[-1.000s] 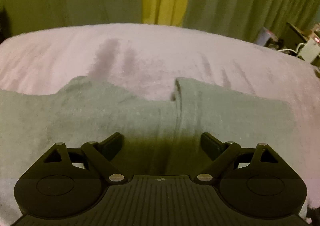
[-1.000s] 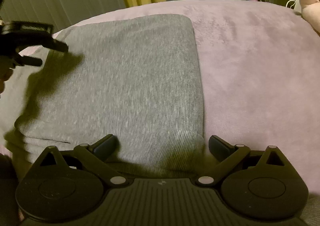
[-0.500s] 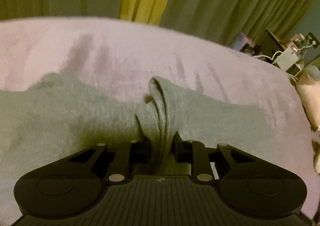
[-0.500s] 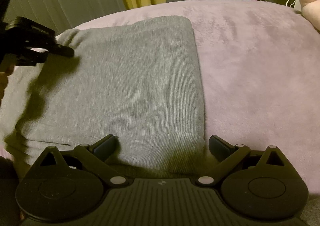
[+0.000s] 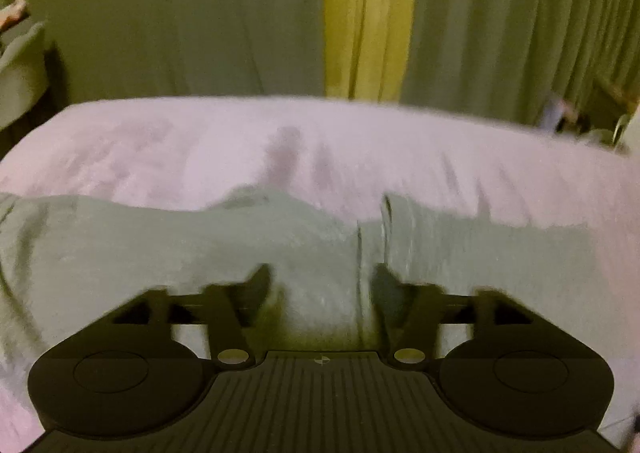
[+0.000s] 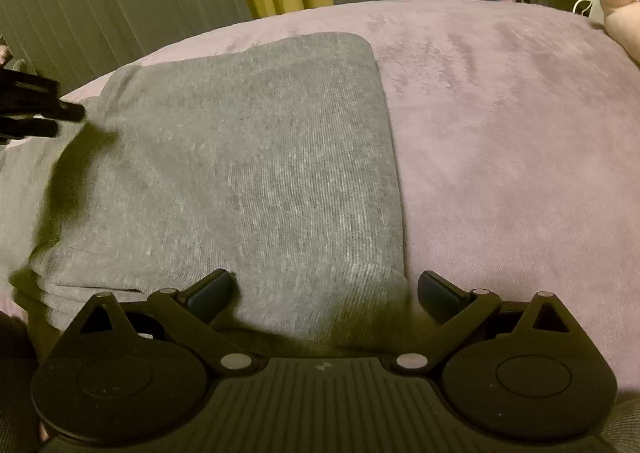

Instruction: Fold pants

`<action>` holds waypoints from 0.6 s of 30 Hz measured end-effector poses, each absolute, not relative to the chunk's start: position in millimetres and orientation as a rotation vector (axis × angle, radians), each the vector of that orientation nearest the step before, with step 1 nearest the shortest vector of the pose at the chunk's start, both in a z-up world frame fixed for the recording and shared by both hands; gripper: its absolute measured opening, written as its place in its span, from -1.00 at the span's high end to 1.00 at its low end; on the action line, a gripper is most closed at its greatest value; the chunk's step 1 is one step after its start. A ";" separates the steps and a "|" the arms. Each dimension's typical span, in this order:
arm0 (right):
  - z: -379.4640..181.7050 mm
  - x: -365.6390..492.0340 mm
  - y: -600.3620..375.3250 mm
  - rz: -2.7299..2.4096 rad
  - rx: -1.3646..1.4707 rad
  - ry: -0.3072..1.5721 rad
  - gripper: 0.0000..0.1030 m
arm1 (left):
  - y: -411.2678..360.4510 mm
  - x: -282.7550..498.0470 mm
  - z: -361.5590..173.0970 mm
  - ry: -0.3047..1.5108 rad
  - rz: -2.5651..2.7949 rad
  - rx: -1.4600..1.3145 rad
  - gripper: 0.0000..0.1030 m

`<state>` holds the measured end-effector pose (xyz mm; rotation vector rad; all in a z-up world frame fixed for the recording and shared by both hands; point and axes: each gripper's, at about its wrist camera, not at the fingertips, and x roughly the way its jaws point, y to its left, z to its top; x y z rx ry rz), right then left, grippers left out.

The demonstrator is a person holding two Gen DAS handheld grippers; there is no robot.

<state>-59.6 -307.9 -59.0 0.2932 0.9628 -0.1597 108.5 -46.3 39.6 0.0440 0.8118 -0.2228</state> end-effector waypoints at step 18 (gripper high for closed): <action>-59.5 -58.6 -306.8 -0.165 0.291 0.965 -0.92 | 5.3 79.4 4.0 0.906 -0.117 0.136 -0.09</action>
